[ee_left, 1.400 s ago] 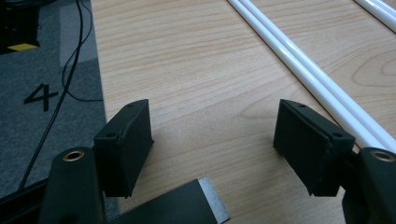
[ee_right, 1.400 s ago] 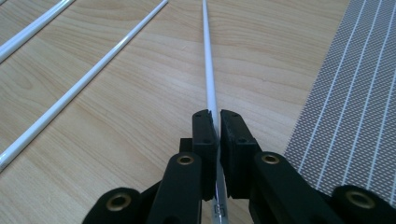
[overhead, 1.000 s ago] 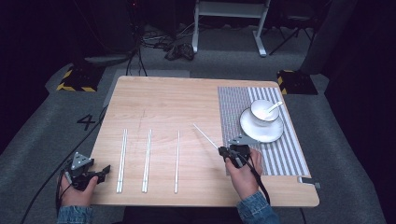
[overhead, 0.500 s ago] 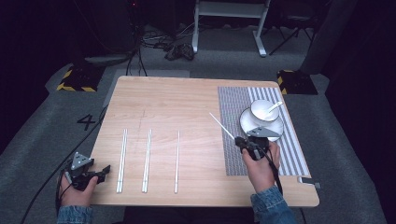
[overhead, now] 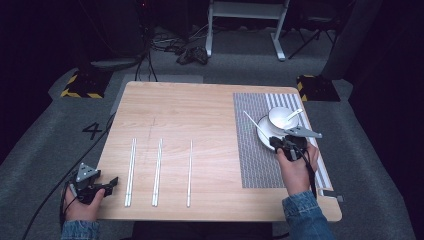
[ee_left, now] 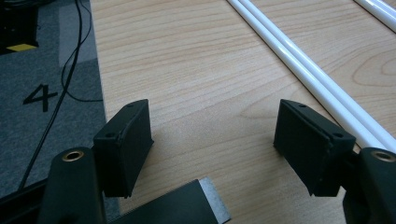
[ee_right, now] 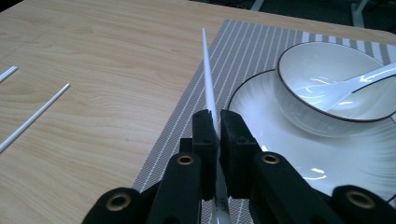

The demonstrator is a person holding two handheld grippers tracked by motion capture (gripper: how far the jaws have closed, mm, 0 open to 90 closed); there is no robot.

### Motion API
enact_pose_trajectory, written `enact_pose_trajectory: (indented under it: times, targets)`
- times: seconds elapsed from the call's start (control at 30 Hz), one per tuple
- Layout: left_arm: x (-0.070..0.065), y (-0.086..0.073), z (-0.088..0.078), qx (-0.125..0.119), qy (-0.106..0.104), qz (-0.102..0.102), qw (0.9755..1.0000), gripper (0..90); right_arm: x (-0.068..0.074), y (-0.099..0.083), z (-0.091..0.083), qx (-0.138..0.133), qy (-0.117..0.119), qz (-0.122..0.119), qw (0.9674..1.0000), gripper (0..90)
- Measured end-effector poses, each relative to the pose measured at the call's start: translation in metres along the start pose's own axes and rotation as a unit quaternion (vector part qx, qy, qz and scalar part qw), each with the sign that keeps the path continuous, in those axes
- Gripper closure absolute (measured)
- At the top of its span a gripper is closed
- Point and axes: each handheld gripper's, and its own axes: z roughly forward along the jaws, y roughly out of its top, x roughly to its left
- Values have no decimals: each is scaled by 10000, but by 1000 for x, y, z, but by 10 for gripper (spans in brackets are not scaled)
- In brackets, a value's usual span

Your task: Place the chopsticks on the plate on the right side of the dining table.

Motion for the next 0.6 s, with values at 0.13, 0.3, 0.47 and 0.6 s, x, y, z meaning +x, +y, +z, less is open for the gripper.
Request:
enact_pose_trajectory:
  times: [0.13, 0.3, 0.47, 0.6]
  targets:
    - [0, 0, 0, -3, 0, -4, 10000, 274, -12, -2, 2, 40, -94, 51, 9999, 854]
    - [0, 0, 0, -4, 0, -3, 10000, 274, -27, -9, 11, 184, -213, 133, 9995, 854]
    - [0, 0, 0, -3, 0, -3, 10000, 274, -35, -16, 18, 279, -224, 183, 9992, 854]
    - [0, 0, 0, -4, 1, -3, 10000, 274, -38, -19, 22, 378, -228, 169, 9989, 854]
